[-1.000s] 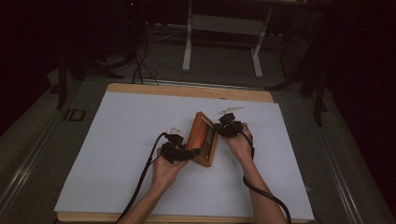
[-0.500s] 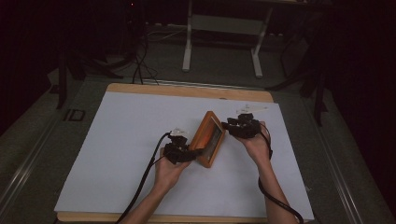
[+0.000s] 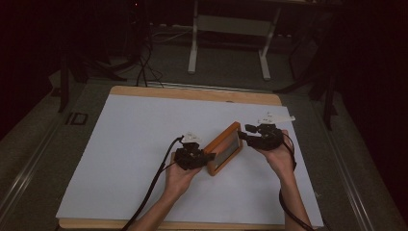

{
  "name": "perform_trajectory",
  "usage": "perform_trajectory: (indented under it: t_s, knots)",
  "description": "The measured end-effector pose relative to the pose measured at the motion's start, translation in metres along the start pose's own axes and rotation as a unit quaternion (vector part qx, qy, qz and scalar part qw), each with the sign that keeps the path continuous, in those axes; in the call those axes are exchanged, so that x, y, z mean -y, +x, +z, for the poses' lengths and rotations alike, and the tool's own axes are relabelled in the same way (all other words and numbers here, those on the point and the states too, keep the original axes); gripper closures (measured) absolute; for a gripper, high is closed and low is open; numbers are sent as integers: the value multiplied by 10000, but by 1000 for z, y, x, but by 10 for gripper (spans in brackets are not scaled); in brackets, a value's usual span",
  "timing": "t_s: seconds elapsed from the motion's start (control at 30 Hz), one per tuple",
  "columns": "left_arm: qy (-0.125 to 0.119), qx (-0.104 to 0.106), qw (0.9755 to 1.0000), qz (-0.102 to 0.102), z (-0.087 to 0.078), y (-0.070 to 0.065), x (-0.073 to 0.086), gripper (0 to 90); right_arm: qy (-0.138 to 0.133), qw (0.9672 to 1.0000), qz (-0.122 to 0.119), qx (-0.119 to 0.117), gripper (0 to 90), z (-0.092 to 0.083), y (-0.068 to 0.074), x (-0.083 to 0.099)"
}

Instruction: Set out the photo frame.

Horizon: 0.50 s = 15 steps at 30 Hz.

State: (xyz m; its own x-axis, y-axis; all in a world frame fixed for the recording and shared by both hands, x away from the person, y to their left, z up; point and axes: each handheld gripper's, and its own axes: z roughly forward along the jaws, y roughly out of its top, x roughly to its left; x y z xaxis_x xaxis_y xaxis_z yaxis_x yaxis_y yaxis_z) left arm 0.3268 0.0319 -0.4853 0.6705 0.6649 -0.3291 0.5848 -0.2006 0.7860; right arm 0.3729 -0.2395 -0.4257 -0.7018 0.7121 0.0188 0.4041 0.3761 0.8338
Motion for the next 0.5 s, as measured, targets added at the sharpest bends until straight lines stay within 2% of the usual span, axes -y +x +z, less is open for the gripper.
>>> perform_trajectory:
  t_s: [0.07, 0.13, 0.27, 0.4, 0.5]
  knots:
    - [0, 0, 10000, 0, 0, 0, 0, 690, 8, 10000, -10, 0, 535, -1, 0, 0]
    - [-78, 32, 9998, 168, -4, 2, -2, 691, 13, 10000, -37, 15, 526, -2, -1, 2]
    - [-151, 63, 9995, 255, -10, 2, -6, 692, -1, 10000, -49, -5, 521, -2, 0, 2]
    - [-193, 155, 9981, 556, -23, 7, -17, 692, -30, 9997, -202, -113, 508, -2, 4, 1]
    - [-160, 225, 9956, 897, -32, 7, -27, 692, -43, 9991, -343, -228, 487, -1, 8, 0]
